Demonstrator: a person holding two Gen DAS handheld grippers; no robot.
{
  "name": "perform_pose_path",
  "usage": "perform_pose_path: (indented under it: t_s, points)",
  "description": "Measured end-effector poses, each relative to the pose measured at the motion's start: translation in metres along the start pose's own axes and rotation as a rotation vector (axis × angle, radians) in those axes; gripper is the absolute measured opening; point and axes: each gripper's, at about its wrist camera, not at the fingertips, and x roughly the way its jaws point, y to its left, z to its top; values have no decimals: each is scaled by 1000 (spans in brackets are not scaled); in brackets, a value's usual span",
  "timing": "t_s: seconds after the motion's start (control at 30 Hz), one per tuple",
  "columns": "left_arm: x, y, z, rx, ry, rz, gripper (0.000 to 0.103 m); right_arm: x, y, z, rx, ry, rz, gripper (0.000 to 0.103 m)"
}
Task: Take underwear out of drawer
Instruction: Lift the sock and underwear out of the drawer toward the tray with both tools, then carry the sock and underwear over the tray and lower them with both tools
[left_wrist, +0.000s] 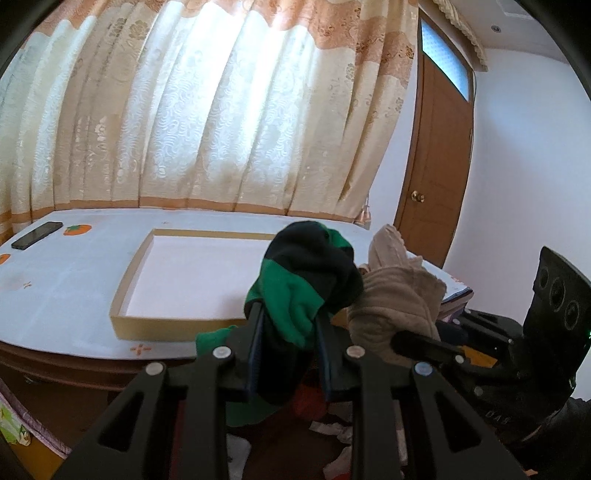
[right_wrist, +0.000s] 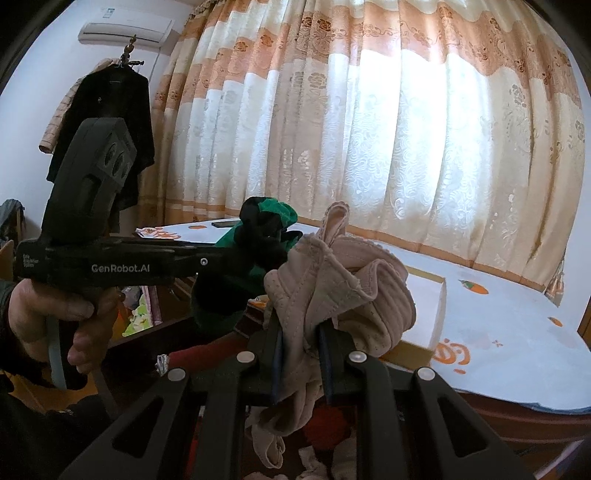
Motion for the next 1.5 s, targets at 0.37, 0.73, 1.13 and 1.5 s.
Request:
perform_pose_path:
  t_s: [0.37, 0.73, 1.13, 1.5]
  points:
    - [14, -2, 29, 18, -3, -13, 24, 2, -20, 18, 9, -11, -6, 19]
    - [33, 2, 49, 0, 19, -18, 23, 14, -36, 29, 15, 10, 0, 19]
    - [65, 6, 74, 10, 57, -17, 24, 38, -63, 48, 24, 46, -5, 19]
    - [113, 31, 98, -72, 134, -21, 23, 84, -98, 67, 43, 113, -10, 19]
